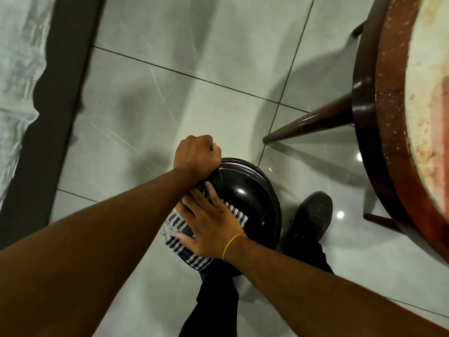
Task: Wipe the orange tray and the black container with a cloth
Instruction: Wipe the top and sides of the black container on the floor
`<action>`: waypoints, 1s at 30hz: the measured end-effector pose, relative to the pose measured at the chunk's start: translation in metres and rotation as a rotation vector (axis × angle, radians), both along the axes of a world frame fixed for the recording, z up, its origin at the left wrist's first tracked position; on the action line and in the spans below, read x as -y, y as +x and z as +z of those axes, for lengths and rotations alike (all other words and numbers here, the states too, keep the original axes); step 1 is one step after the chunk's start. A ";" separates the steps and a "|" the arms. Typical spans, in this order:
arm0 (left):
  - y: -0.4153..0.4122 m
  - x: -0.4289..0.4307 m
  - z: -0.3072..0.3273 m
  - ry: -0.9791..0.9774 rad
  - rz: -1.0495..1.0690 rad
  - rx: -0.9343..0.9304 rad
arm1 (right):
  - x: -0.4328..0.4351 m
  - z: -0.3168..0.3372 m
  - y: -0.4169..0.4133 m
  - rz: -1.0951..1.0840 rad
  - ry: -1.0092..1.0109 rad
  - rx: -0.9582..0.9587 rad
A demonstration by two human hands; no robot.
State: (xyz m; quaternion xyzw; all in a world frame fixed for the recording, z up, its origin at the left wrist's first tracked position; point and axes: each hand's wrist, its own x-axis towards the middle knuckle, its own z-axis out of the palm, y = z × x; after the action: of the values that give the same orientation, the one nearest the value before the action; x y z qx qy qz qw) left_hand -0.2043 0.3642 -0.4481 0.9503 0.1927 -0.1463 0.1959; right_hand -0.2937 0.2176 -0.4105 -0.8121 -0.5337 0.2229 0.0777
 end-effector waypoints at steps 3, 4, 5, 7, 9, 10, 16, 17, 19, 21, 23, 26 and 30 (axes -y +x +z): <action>0.001 0.001 0.002 -0.048 0.003 -0.024 | 0.008 -0.002 -0.006 -0.074 -0.007 0.013; 0.001 0.000 0.003 -0.067 0.006 -0.029 | 0.010 -0.002 -0.009 -0.113 -0.008 -0.001; 0.001 -0.001 0.003 -0.083 0.010 -0.035 | 0.011 -0.002 -0.012 -0.167 -0.008 -0.020; 0.002 -0.004 0.003 -0.105 0.023 -0.054 | 0.014 0.000 -0.015 -0.333 -0.028 -0.043; 0.000 -0.005 0.002 -0.094 0.048 -0.079 | 0.021 0.004 -0.017 -0.591 -0.058 -0.045; -0.001 -0.005 0.003 -0.081 0.068 -0.090 | 0.025 0.005 -0.019 -0.738 -0.075 -0.031; -0.003 0.004 0.008 0.001 0.194 -0.120 | 0.033 0.014 -0.044 -1.604 -0.155 0.028; -0.004 0.005 0.008 0.005 0.208 -0.119 | 0.031 0.017 -0.051 -1.751 -0.132 0.003; -0.005 0.006 0.009 -0.003 0.235 -0.111 | 0.025 0.020 -0.063 -2.031 -0.019 -0.061; -0.006 0.007 0.009 -0.002 0.270 -0.109 | 0.013 0.020 -0.073 -2.267 0.133 -0.213; -0.007 0.009 0.009 0.005 0.302 -0.095 | -0.002 0.010 -0.085 -2.513 0.144 -0.420; -0.009 0.010 0.006 0.011 0.323 -0.089 | -0.010 -0.009 -0.097 -2.712 0.019 -0.663; -0.011 0.010 0.004 0.032 0.337 -0.066 | 0.028 -0.045 -0.136 -2.692 0.070 -1.031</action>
State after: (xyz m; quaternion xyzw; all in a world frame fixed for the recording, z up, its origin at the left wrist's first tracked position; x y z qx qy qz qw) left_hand -0.2149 0.3538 -0.4443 0.9022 0.3579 -0.1392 0.1962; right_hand -0.4296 0.1892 -0.4557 -0.5178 0.7053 0.2318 0.4251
